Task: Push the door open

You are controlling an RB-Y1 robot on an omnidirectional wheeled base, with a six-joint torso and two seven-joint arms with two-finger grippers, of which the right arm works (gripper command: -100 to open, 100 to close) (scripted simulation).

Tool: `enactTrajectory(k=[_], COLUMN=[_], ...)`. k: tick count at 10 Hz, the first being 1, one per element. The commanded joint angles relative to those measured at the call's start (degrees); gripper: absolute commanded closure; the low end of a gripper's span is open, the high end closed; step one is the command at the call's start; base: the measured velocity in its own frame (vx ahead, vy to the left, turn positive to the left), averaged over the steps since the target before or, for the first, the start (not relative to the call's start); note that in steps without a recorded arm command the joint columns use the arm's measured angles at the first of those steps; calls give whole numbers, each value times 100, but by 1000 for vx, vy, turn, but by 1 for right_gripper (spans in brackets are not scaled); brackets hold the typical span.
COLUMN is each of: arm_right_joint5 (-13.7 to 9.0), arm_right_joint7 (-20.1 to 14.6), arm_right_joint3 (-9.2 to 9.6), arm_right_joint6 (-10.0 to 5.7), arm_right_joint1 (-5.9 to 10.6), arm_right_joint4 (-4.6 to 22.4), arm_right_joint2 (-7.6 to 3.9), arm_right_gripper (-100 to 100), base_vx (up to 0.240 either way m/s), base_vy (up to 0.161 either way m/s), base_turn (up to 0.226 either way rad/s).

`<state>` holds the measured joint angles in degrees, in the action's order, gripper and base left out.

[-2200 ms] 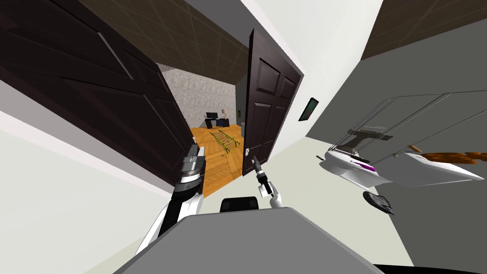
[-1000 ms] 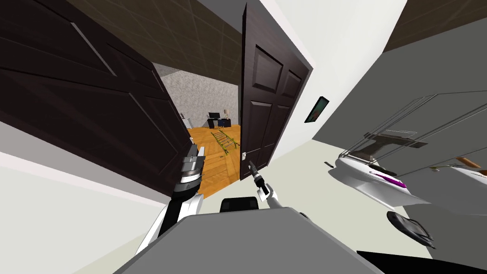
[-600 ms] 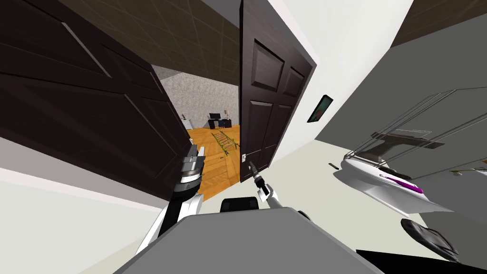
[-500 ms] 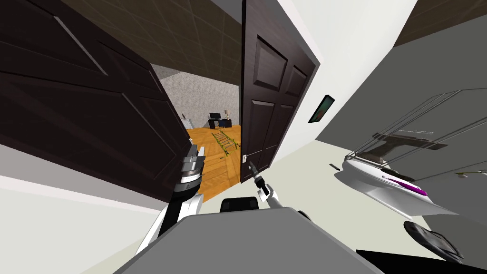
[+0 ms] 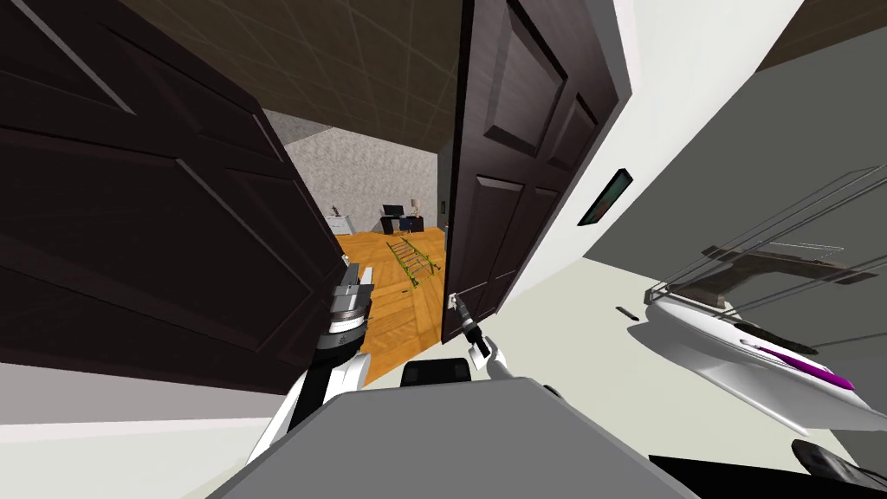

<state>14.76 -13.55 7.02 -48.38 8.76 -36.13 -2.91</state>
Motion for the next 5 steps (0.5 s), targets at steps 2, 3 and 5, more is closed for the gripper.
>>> enactTrajectory(k=[2,3,5], arm_right_joint5=[-10,-10,-10], arm_right_joint7=[21,21,21], arm_right_joint3=[-9,-9,-9], arm_right_joint6=[-19,-19,-19], arm_right_joint1=[-19,-19,-19], arm_right_joint4=[15,15,15], arm_right_joint2=[37,37,37], arm_right_gripper=[-100,100,100], base_vx=[135,-15,-20], base_vy=[55,-2,-10], base_turn=[3,10,9])
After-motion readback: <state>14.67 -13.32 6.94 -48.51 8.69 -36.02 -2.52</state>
